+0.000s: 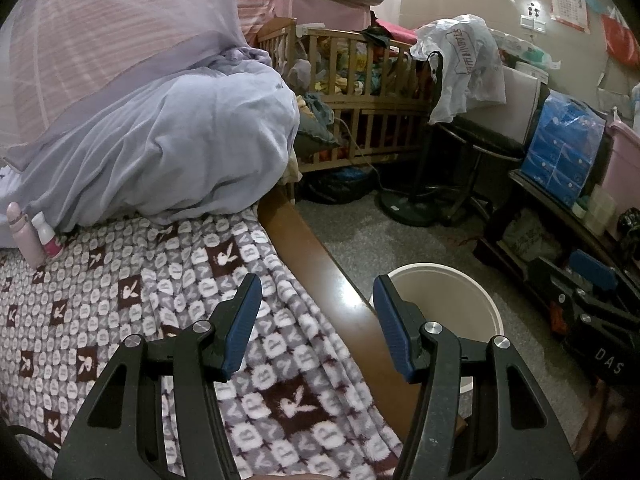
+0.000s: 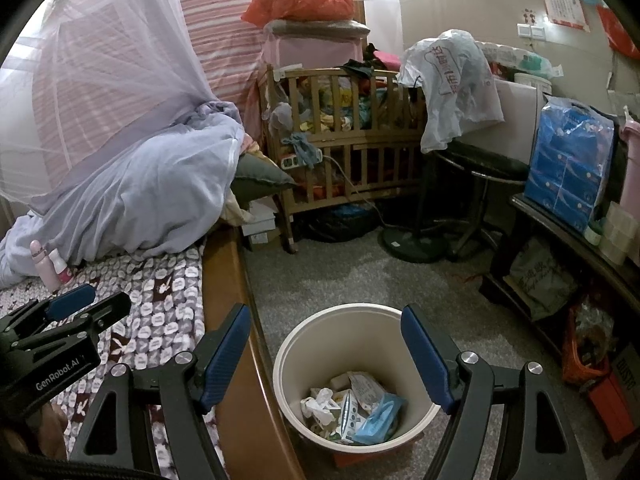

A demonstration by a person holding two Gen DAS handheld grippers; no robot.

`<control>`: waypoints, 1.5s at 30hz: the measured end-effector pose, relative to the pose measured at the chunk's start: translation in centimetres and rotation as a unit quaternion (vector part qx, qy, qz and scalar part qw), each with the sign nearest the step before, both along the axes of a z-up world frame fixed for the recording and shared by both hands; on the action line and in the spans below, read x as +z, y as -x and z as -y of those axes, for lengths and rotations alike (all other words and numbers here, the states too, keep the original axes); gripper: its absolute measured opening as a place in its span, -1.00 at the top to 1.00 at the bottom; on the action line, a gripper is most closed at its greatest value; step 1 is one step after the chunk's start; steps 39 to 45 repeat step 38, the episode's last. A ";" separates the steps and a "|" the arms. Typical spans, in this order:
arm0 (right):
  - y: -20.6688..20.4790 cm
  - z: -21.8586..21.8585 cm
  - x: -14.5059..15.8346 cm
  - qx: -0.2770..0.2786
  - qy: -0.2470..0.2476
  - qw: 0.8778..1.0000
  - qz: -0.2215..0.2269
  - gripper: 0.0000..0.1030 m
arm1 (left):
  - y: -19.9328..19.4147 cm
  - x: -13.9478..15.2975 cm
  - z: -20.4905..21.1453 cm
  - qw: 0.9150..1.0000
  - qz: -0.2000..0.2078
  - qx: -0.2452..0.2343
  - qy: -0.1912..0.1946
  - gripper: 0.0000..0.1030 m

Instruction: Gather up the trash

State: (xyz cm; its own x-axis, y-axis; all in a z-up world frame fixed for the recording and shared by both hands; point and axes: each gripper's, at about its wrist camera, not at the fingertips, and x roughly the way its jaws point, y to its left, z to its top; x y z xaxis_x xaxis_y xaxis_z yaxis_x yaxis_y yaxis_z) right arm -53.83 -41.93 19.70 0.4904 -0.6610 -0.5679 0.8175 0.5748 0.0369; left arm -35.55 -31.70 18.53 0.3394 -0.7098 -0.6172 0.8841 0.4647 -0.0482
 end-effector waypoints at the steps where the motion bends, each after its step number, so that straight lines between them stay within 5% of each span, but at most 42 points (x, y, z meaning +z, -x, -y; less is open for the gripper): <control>1: 0.0 0.0 0.0 0.000 0.000 1.000 0.000 -0.46 | -0.1 0.0 0.0 1.000 0.000 0.000 -0.001 -0.10; 45: 0.9 -0.3 -2.0 0.005 -0.009 1.000 -0.010 -0.47 | -0.4 -1.1 -0.4 1.000 -0.007 -0.005 -0.010 -0.10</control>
